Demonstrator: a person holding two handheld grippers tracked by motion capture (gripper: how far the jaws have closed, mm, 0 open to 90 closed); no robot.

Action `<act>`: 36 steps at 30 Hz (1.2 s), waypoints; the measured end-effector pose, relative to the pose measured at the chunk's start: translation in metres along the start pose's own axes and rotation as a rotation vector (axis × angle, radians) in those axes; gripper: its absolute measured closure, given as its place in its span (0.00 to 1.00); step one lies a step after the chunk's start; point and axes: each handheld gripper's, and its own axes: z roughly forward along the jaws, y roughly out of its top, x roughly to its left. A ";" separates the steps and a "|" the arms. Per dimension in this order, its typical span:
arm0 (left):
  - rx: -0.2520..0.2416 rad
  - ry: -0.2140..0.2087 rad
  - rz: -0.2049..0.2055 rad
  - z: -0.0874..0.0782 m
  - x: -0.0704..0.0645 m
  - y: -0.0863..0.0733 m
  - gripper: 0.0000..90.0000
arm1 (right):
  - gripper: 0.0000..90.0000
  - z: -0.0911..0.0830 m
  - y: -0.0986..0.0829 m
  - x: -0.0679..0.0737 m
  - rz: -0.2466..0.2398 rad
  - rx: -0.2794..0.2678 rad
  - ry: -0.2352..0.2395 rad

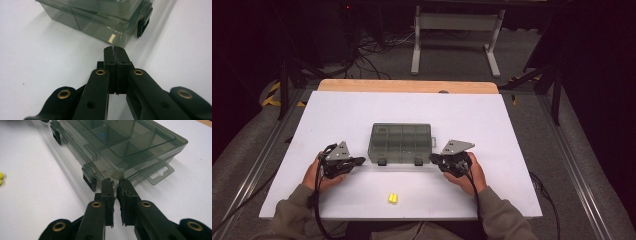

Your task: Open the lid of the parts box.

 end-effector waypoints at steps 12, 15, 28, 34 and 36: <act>-0.158 0.081 -0.017 -0.006 -0.003 0.009 0.81 | 0.85 0.000 0.004 0.002 -0.061 -0.075 -0.073; -0.179 0.098 -0.013 -0.004 -0.003 0.012 0.78 | 0.81 0.002 0.004 0.000 -0.059 -0.090 -0.081; -0.227 0.185 -0.005 -0.001 -0.005 0.021 0.65 | 0.67 0.007 0.007 -0.004 -0.099 -0.141 -0.198; -0.234 0.234 0.011 -0.002 -0.004 0.026 0.59 | 0.64 0.006 0.010 -0.006 -0.129 -0.170 -0.237; -0.243 0.237 0.007 -0.001 -0.004 0.027 0.59 | 0.64 0.005 0.011 -0.006 -0.131 -0.176 -0.240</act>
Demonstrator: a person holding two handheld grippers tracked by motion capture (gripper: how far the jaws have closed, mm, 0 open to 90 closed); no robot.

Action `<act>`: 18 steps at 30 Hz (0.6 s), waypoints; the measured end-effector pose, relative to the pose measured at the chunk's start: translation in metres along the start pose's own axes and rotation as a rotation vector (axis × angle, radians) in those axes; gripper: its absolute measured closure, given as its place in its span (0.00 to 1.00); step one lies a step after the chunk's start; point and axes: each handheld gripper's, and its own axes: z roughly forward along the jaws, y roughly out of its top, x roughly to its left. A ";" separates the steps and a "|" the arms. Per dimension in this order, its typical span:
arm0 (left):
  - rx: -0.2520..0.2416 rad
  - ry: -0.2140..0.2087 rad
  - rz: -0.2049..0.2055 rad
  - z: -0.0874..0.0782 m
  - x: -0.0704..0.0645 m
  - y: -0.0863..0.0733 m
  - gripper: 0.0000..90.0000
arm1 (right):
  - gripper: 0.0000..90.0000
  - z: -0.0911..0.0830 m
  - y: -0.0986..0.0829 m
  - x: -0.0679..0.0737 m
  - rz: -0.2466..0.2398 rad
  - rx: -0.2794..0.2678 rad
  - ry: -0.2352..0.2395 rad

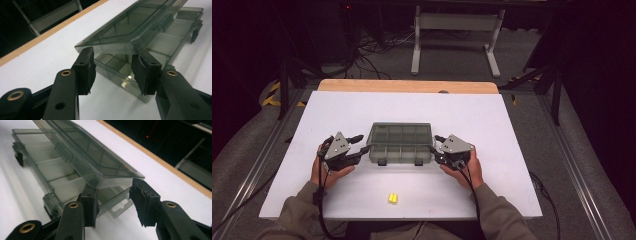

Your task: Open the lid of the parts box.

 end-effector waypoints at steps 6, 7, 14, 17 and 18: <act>-0.019 0.016 0.021 0.004 0.002 0.008 0.59 | 0.71 0.002 0.009 0.001 -0.042 -0.039 -0.013; -0.021 0.019 0.023 0.004 0.002 0.010 0.59 | 0.71 0.002 0.010 0.001 -0.049 -0.043 -0.013; -0.040 0.038 0.027 0.008 0.006 0.018 0.60 | 0.73 0.001 0.016 -0.002 -0.059 -0.063 -0.027; -0.049 0.044 0.035 0.009 0.007 0.022 0.63 | 0.73 0.002 0.019 -0.005 -0.056 -0.073 -0.031; -0.053 0.047 0.036 0.009 0.007 0.023 0.64 | 0.73 0.002 0.020 -0.005 -0.057 -0.076 -0.032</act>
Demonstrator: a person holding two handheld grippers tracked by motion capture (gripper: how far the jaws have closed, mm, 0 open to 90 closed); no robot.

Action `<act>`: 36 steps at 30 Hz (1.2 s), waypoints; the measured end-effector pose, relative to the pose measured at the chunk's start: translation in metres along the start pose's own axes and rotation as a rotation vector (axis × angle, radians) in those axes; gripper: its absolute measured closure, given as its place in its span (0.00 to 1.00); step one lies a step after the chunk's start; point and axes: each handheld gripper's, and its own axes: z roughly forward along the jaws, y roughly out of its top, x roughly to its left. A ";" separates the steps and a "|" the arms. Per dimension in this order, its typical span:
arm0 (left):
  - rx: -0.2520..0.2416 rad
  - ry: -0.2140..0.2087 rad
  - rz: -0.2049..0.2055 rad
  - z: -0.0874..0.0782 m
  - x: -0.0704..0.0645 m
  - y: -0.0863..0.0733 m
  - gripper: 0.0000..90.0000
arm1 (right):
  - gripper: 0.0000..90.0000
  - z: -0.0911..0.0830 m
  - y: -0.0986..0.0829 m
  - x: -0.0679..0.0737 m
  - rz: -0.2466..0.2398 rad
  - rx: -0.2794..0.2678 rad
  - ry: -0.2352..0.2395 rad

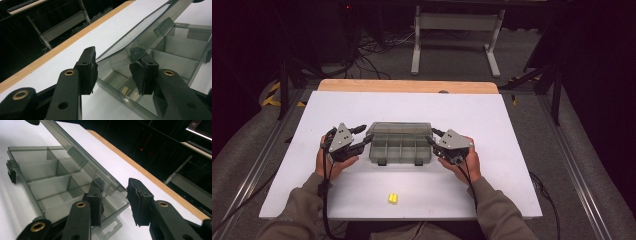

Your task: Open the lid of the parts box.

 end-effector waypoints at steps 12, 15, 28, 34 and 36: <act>-0.029 -0.007 -0.025 0.010 0.017 0.016 0.78 | 0.77 0.004 0.011 -0.020 0.082 -0.040 0.014; -0.040 -0.011 -0.048 0.013 0.022 0.017 0.79 | 0.80 0.005 0.015 -0.027 0.102 -0.047 0.021; -0.039 -0.009 -0.108 0.030 0.037 0.017 0.81 | 0.85 0.020 0.027 -0.049 0.166 -0.045 0.038; -0.020 -0.011 -0.148 0.042 0.043 0.009 0.83 | 0.84 0.029 0.025 -0.054 0.201 -0.045 0.037; -0.017 -0.006 -0.155 0.046 0.044 0.007 0.83 | 0.84 0.032 0.024 -0.055 0.210 -0.044 0.036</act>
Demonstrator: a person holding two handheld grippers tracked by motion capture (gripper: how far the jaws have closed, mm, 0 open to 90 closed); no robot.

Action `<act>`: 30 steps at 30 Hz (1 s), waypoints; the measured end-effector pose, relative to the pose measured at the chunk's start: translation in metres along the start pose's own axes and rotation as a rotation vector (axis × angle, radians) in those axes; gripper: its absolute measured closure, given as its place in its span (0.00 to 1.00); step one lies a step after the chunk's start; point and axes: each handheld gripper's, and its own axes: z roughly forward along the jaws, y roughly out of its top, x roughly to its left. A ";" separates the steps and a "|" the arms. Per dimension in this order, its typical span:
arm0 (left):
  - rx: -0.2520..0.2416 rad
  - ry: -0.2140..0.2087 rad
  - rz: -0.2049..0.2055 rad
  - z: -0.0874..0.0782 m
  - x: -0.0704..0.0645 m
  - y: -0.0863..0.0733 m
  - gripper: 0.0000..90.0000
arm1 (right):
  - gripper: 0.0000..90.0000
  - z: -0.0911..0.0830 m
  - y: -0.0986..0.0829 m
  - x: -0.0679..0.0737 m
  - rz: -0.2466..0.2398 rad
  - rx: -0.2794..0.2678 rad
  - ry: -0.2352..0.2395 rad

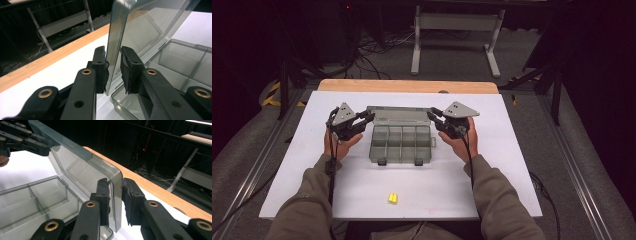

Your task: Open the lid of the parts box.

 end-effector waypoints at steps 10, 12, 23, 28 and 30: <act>0.072 0.013 -0.046 0.020 0.006 -0.013 0.85 | 0.85 0.023 -0.020 -0.014 0.120 0.013 0.001; 0.082 0.014 -0.049 0.022 0.007 -0.014 0.86 | 0.86 0.028 -0.025 -0.015 0.131 0.029 -0.003; 0.143 0.049 -0.071 0.034 0.007 -0.022 0.89 | 0.87 0.047 -0.045 -0.016 0.172 0.074 -0.041; 0.192 0.062 -0.057 0.039 0.005 -0.025 0.88 | 0.87 0.052 -0.053 -0.015 0.208 0.097 -0.053; 0.192 0.062 -0.060 0.039 0.005 -0.026 0.87 | 0.87 0.054 -0.056 -0.014 0.216 0.108 -0.060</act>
